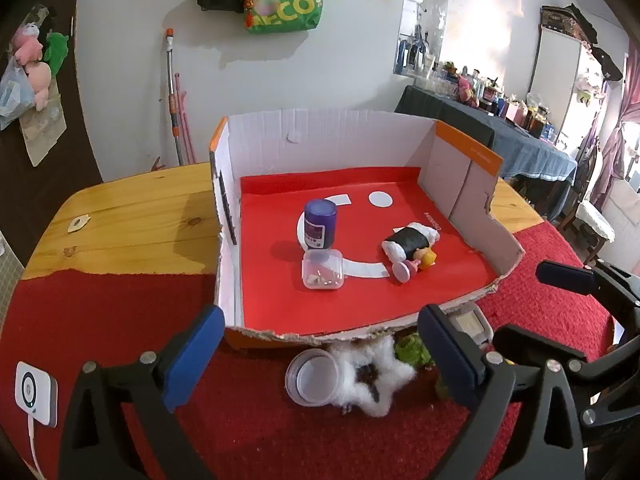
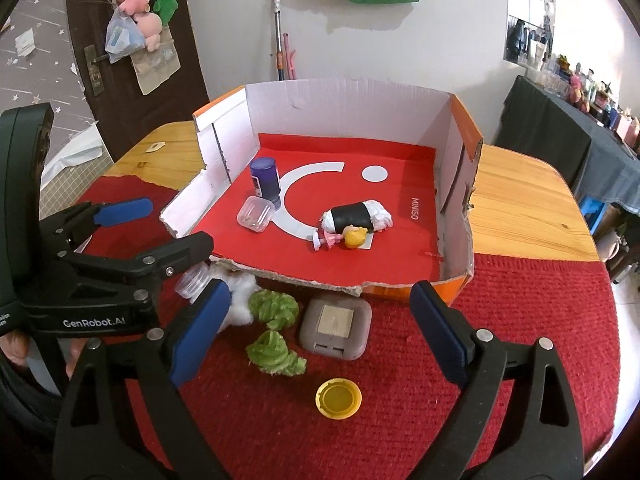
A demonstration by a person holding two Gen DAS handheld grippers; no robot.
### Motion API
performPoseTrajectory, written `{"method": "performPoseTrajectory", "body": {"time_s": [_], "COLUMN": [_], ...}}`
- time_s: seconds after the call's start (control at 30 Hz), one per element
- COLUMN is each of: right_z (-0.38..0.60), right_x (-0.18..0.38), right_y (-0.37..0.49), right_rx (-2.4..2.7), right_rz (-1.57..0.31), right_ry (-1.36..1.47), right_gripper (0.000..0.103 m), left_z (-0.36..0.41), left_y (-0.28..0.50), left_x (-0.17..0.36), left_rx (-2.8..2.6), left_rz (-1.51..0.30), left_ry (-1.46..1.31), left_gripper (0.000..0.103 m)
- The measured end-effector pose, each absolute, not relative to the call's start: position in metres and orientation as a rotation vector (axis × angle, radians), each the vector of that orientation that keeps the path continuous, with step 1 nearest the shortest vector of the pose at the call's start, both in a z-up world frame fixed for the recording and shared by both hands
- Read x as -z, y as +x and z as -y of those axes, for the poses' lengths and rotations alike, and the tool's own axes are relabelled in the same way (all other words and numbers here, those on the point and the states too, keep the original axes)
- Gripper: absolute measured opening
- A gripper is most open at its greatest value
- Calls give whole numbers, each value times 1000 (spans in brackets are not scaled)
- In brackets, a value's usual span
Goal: Organize objects
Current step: 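Open both tools and withdraw them from the box, then grasp the clear round lid with the left tool while the right tool grasps the yellow cap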
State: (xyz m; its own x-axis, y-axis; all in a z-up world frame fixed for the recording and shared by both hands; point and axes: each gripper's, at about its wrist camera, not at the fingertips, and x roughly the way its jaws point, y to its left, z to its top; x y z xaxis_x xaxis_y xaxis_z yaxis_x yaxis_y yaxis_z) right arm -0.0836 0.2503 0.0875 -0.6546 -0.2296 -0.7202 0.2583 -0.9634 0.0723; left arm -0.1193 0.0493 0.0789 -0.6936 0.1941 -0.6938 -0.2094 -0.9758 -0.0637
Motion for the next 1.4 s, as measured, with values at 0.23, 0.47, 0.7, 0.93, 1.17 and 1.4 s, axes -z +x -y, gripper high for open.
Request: {"method": "performPoseTrajectory", "body": {"time_s": [0.23,0.47,0.7,0.93,1.17,1.4], "right_z": [-248,-246,-245,-244,-244,-247], "right_x": [-88,-88,-88,-87,-80,-71], "right_y": [-73,-63,-54,-50,-37,-32], "right_rx": [2643,2651,2653,2653,2650,2650], "right_rz": [-64,-68,-73,-73,-73,-57], "right_ry": [1133,1123,1118,1116,1127,1150], "right_gripper": [94,94,94,94,94,94], "left_z": [-46,-45,-44,-44,-42,-37], "left_y": [-110,-101,-93,-86,-80,-76], "left_x": [-78,-77,-75,-73,-66,-56], "left_rx": [-2707,-2706,-2708,-2710,-2708,-2715], "left_rz": [-21,-15,-12,-14,-12,-1], "left_ry": [-1107,-1100,-1097,-1096,-1116,-1138], "left_gripper": [101,101,102,102,102,100]}}
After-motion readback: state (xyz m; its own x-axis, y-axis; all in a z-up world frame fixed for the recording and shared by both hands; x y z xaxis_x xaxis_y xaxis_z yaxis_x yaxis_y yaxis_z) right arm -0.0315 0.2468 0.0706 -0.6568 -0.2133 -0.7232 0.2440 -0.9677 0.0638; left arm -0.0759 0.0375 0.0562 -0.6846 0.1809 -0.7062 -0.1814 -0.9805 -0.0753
